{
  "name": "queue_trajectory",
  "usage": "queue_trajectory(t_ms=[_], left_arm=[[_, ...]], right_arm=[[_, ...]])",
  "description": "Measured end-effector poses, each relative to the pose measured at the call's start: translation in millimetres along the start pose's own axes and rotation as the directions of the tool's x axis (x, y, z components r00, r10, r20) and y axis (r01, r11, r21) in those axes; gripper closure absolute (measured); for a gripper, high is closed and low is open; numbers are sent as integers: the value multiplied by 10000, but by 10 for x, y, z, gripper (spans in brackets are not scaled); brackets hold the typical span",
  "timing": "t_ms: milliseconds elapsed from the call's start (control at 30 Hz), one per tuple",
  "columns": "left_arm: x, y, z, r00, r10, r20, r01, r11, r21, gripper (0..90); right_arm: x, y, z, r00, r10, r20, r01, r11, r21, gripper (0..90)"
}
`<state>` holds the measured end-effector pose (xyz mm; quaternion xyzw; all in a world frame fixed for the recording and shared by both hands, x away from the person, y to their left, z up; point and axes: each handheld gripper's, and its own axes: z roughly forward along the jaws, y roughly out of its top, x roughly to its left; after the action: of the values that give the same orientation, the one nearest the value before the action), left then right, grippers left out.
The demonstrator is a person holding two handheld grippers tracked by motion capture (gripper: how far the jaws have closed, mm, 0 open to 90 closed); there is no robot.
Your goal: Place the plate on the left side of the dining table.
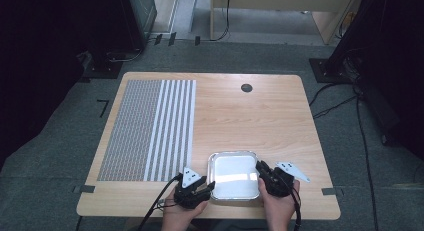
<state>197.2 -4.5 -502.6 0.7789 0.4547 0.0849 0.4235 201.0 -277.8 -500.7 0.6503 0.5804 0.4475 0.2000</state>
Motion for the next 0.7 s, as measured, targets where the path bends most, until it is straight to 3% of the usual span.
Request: queue_trajectory(t_ms=[133, 300, 700], left_arm=[[-19, -9, 11, 10000, 61, -38, -61, 10000, 26, 609], [-26, -13, 18, 10000, 72, 33, -72, 10000, 34, 602], [-36, 7, -29, 9997, -11, 257, 18, 9996, -265, 590]], right_arm=[[20, -3, 32, 10000, 2, 62, -3, 10000, 99, 834], [12, -8, 40, 9951, 984, -130, -984, 9951, 7, 890], [38, -31, -30, 9852, 1710, -85, -1712, 9841, -473, 900]])
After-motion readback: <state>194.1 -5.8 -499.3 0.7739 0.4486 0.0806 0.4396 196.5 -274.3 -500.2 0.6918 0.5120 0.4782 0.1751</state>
